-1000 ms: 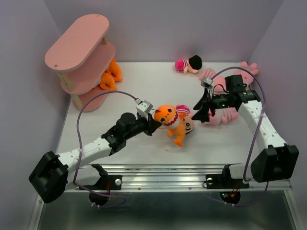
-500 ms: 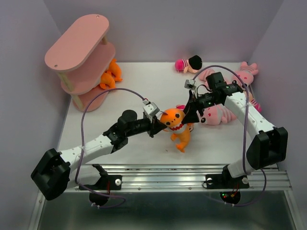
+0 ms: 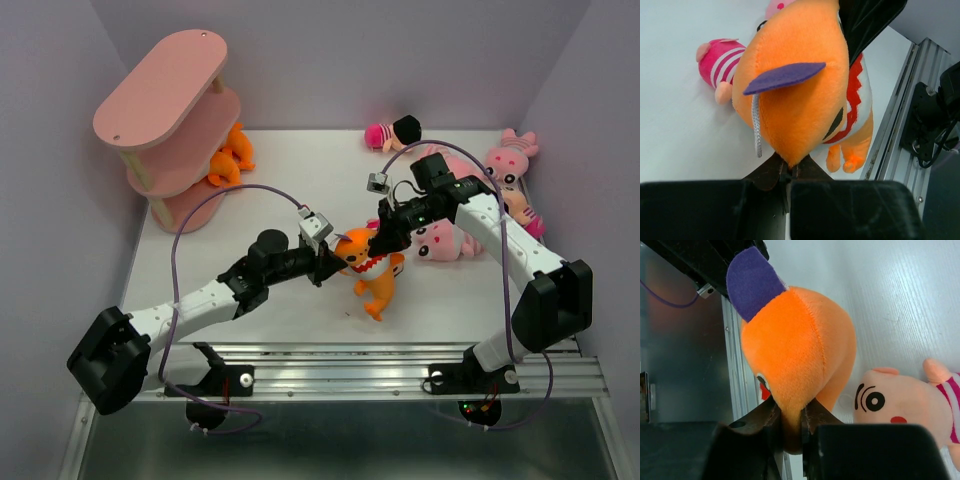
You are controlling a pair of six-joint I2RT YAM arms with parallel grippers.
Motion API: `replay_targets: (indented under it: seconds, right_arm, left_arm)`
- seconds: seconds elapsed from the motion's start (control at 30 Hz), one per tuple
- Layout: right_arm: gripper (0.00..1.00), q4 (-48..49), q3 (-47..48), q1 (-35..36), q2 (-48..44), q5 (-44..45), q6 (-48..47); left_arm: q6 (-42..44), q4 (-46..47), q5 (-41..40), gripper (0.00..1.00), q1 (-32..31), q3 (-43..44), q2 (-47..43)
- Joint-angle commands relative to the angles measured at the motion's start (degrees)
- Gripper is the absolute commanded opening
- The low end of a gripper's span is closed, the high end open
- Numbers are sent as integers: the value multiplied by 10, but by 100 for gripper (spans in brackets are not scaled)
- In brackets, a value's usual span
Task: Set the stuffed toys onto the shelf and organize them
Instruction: Pass the stuffed toy from the left arm to the right, then pass the stuffed toy from the right arm to the left
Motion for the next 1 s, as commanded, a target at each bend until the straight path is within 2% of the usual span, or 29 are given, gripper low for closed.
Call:
replay_targets:
  seconds: [0.0,0.07,0.1,0.13,0.17,0.27,0.3,0.43,0.53,0.8,0.97]
  right_arm:
    - [2,26,12,12,-9,-1,14]
    - [1,32,1,12,-17,4,18]
    - [1,37,-1,12,-19,11,24]
    - [1,38,-2,12,-19,13,25]
    - [1,40,0,12,-18,18,29]
    - [1,45,5,12,-14,29,40]
    - [1,53,9,12,-12,33,52]
    - [1,81,20,12,-5,68,96]
    - [1,93,44,12,3,112,133]
    - [1,158,77,-4,13,188,247]
    - [1,179,113,-16,45,200,340]
  left_arm:
    - [-23,59,-45,11,-5,-1,-39]
    - [-32,59,-87,28,-5,-22,-72]
    - [-36,59,-102,44,-5,-31,-84]
    - [-38,59,-130,51,-5,-47,-114]
    - [-39,55,-143,66,-5,-54,-130]
    - [-37,37,-191,88,-5,-79,-199]
    - [-36,30,-214,99,-5,-84,-231]
    - [-45,-17,-250,99,-5,-103,-295]
    - [-58,-42,-245,99,-5,-101,-312]
    - [-57,-51,-228,94,-9,-77,-256]
    - [25,5,-234,91,-38,-55,-199]
